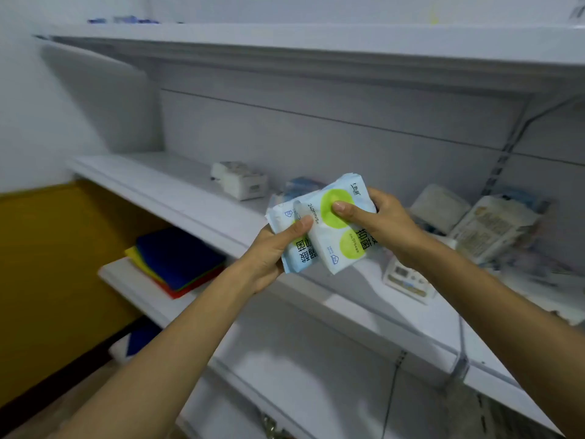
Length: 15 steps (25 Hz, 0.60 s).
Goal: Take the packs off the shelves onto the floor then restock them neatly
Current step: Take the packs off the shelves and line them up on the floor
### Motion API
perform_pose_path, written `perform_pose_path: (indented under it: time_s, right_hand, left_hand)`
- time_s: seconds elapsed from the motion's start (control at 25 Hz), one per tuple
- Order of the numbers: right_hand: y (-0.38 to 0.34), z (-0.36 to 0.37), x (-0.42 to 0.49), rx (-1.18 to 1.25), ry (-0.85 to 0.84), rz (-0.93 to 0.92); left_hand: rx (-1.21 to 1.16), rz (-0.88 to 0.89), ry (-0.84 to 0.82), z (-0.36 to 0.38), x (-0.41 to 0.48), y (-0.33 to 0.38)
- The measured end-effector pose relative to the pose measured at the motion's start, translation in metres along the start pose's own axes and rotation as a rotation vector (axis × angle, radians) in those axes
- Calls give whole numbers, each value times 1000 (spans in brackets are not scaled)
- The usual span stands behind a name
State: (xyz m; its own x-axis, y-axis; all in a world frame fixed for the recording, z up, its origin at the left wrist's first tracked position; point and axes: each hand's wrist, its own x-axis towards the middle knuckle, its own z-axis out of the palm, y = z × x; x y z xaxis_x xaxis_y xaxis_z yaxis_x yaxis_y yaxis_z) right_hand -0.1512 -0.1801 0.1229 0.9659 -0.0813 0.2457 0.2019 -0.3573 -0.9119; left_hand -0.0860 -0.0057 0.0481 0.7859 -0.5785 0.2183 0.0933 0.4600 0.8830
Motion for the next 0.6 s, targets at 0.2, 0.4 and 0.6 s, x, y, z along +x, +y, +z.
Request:
perform_pose_path:
  time_s: [0.2, 0.4, 0.6]
  right_hand:
    - [26, 62, -19, 130, 19, 95]
    - [29, 111, -26, 238, -46, 187]
    - [13, 186, -20, 243, -168, 166]
  left_hand:
    - [95, -30, 472, -49, -100, 12]
    - [139, -42, 648, -94, -178, 34]
    - [194, -58, 686, -136, -236, 55]
